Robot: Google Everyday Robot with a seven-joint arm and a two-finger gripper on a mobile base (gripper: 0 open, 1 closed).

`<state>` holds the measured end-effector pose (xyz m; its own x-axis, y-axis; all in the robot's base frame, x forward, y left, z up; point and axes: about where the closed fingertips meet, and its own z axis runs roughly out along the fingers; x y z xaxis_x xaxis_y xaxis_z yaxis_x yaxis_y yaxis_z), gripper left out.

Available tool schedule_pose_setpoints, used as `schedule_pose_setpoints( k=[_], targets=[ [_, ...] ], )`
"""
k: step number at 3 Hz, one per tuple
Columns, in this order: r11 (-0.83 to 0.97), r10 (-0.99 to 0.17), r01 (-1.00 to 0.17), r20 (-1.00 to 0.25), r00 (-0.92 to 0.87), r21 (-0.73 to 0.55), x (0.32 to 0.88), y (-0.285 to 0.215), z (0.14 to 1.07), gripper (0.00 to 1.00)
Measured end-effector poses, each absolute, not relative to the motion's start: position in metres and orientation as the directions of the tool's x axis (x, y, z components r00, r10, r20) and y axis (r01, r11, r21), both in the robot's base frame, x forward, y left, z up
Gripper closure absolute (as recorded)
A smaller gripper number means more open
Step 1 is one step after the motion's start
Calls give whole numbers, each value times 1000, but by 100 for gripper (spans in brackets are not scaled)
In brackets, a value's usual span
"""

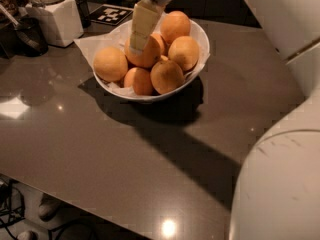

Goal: Pick orange from white bowl

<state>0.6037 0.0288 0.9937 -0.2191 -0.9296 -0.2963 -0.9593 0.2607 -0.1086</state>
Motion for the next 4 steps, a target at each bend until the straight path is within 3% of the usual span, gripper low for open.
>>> schedule_pose_setpoints(
  k=[2,4],
  targets=[
    [287,-923,-955,-288,-254,-79,623,35,978,36],
    [298,-925,-953,-259,-277,-48,633,38,957,42]
  ],
)
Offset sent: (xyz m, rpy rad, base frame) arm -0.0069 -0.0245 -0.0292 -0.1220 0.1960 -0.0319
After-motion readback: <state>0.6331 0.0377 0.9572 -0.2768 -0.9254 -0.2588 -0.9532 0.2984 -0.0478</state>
